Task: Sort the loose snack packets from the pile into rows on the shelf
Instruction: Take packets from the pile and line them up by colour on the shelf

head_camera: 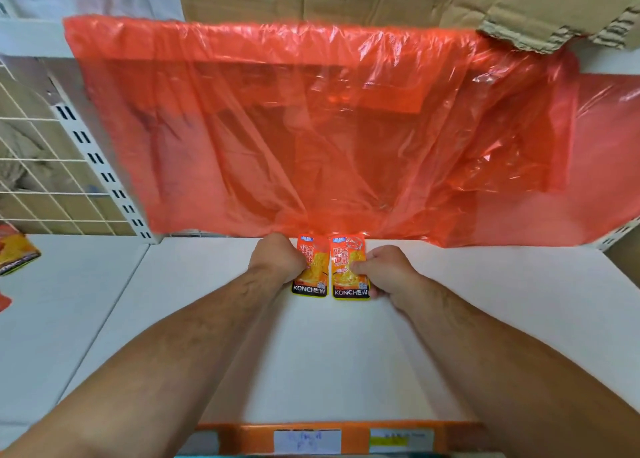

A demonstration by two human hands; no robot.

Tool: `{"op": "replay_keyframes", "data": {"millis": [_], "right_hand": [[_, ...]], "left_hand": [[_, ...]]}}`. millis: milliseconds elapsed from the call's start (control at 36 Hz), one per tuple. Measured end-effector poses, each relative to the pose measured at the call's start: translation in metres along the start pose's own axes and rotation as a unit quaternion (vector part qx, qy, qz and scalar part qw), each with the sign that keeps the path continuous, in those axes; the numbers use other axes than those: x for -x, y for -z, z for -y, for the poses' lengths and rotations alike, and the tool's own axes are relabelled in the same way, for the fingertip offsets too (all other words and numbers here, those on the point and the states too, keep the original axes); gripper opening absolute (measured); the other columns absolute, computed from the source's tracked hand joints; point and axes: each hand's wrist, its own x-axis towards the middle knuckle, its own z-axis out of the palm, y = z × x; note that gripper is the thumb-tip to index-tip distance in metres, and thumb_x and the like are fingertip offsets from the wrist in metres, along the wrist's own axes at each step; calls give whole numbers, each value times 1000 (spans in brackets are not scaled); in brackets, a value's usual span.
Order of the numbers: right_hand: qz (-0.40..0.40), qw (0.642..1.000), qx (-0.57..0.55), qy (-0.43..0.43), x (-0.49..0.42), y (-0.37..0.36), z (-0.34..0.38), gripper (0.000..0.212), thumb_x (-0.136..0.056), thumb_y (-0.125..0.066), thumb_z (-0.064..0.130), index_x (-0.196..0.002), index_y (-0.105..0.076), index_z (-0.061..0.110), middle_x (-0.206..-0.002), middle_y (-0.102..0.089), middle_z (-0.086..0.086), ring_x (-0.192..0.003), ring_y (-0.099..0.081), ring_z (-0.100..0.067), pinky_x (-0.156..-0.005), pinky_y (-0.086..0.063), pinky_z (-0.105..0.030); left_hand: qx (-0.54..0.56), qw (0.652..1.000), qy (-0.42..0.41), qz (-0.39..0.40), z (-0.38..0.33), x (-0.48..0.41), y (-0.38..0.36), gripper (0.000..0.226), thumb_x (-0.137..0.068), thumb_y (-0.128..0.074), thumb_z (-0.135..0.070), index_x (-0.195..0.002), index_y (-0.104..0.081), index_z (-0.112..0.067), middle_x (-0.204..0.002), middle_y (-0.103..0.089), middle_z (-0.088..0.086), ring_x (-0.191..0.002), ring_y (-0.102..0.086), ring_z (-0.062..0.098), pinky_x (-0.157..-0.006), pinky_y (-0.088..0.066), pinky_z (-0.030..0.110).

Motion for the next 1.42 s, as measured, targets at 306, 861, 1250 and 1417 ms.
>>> {"op": "replay_keyframes", "data": {"millis": [306,861,1250,1417], "right_hand": [[11,1000,5,0,-14,-23,17,19,-84,-74,19,-79,-59,9,-75,-64,-13,-37,-47,-16,-42,-43,-24],[-1,996,81,-27,-15,-37,36,23,-82,-76,20,-90,-62,4,-85,-69,-14,-44,-58,-21,-40,-45,-22],[-86,950,300,14,-4,-45,48,30,-74,-71,30,-101,-64,19,-105,-69,-2,-95,-66,-25,-70,-47,-28],[-113,932,342,41,4,-44,50,19,-77,-71,29,-89,-58,20,-103,-68,-3,-84,-62,-25,-67,-44,-28]], "left_hand": [[-12,1000,-11,0,7,-8,3,8,-75,-63,-22,-76,-59,-15,-86,-68,8,-81,-67,27,-64,-46,27],[-98,963,-162,-190,16,-8,24,11,-83,-50,-25,-86,-45,-16,-94,-63,11,-87,-62,36,-63,-38,35],[-136,964,-182,-140,28,2,20,18,-86,-52,-29,-97,-55,-15,-96,-59,5,-89,-60,29,-67,-41,32],[-143,965,-182,-123,29,14,20,17,-87,-52,-30,-98,-56,-18,-100,-60,4,-92,-60,27,-70,-43,31]]}}
